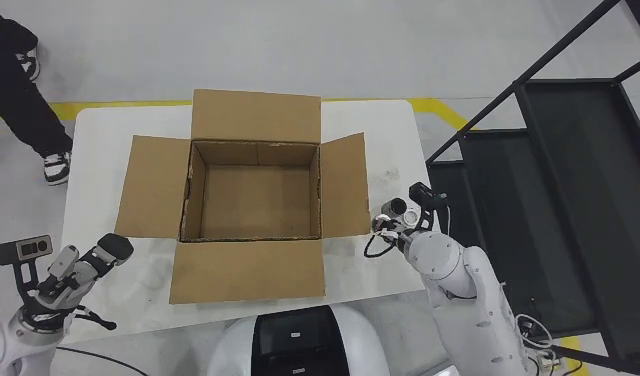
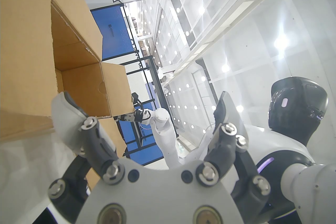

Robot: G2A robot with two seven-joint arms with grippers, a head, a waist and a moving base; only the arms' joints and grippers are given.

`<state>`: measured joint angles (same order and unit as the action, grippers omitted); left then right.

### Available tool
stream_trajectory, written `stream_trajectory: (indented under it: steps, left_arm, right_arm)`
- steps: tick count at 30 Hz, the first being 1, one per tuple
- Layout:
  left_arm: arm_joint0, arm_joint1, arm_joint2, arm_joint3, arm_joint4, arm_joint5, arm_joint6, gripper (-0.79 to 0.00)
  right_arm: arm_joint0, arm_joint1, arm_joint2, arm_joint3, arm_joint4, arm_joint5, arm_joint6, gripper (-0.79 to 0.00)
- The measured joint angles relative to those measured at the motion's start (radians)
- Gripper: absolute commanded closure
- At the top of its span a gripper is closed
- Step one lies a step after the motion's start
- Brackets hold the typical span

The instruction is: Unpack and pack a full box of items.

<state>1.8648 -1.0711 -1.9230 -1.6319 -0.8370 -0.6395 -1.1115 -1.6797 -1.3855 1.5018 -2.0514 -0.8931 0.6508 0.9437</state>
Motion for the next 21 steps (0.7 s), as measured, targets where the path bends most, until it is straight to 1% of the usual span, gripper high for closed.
stream_trajectory:
  steps: [5, 11, 16, 21]
  left_arm:
    - [0.000, 0.000, 0.000, 0.000, 0.000, 0.000, 0.000, -0.785]
    - [0.000, 0.000, 0.000, 0.000, 0.000, 0.000, 0.000, -0.785]
    - [0.000, 0.000, 0.000, 0.000, 0.000, 0.000, 0.000, -0.785]
    - [0.000, 0.000, 0.000, 0.000, 0.000, 0.000, 0.000, -0.785]
  right_arm:
    - [-0.032, 0.007, 0.057, -0.117, 0.025, -0.035, -0.022, 0.000]
    - [-0.014, 0.005, 0.066, -0.221, 0.072, -0.073, -0.126, 0.000]
    - [0.032, 0.006, 0.048, -0.268, 0.132, -0.191, -0.207, 0.000]
    - [0.107, 0.008, -0.017, -0.252, 0.190, -0.325, -0.220, 0.000]
